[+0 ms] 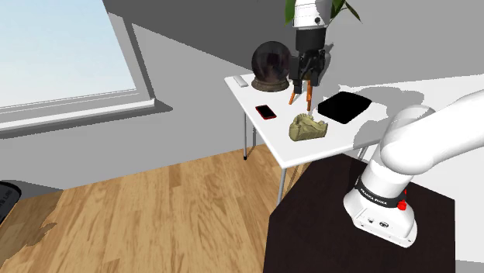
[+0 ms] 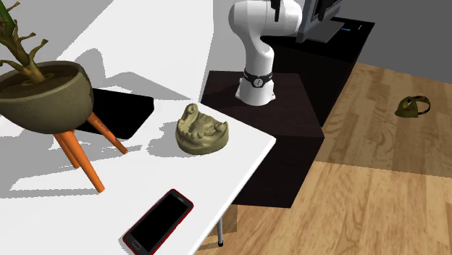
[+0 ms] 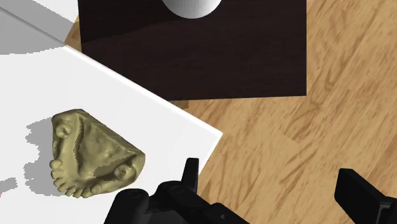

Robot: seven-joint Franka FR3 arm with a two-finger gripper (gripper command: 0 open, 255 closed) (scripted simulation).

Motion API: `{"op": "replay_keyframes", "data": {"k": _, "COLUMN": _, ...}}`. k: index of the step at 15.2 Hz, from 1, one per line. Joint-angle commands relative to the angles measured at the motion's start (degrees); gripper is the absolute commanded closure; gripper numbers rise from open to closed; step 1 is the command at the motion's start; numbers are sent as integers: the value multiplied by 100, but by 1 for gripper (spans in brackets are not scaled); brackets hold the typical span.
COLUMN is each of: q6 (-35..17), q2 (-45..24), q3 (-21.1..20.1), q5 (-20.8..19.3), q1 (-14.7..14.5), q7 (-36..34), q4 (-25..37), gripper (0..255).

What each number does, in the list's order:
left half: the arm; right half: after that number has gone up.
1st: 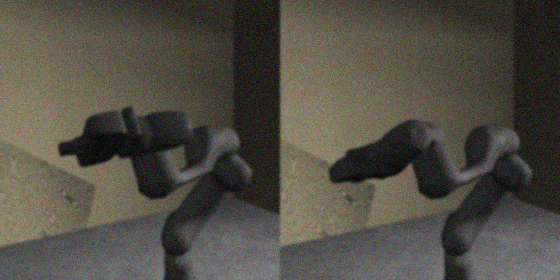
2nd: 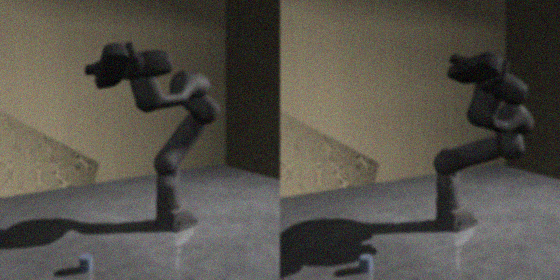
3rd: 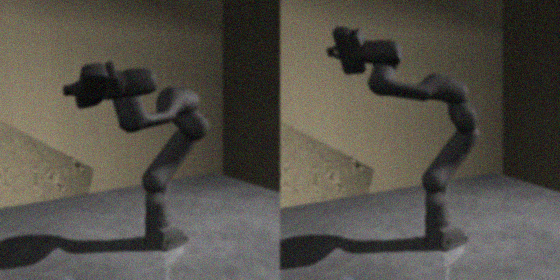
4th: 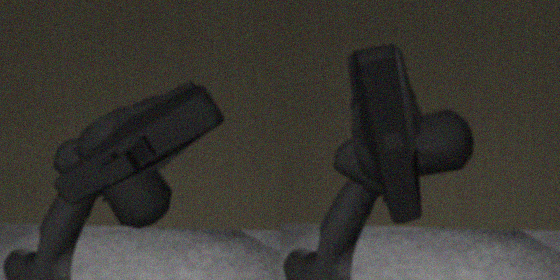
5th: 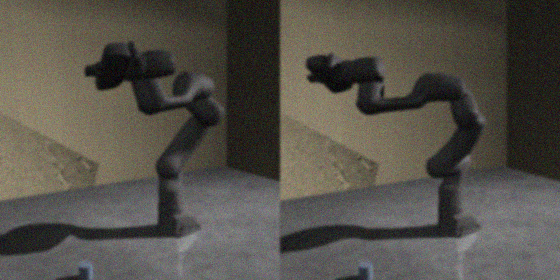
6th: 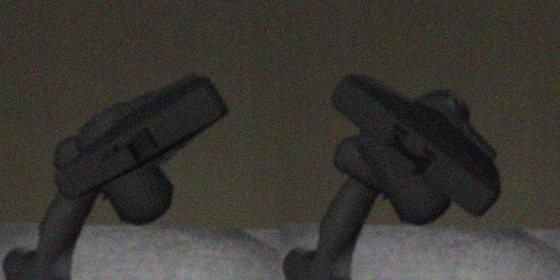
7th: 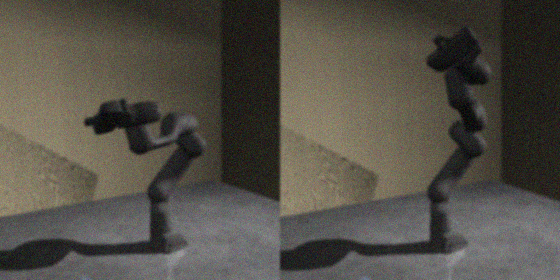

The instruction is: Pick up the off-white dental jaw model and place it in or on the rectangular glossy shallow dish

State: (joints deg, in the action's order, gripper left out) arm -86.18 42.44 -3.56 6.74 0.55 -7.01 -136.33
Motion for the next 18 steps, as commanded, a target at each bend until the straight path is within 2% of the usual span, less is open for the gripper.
{"op": "replay_keyframes", "data": {"k": 1, "q6": 0, "q2": 0, "q3": 0, "q5": 0, "q1": 0, "q7": 0, "q4": 0, "gripper": 0}}
{"op": "replay_keyframes", "data": {"k": 10, "q6": -1096, "q2": -145, "q3": 1162, "q5": -644, "q1": 359, "q7": 1511, "q4": -854, "gripper": 0}}
{"op": "replay_keyframes", "data": {"k": 18, "q6": -2239, "q2": -1062, "q3": 2261, "q5": -999, "q1": 598, "q7": 2900, "q4": -1017, "gripper": 0}}
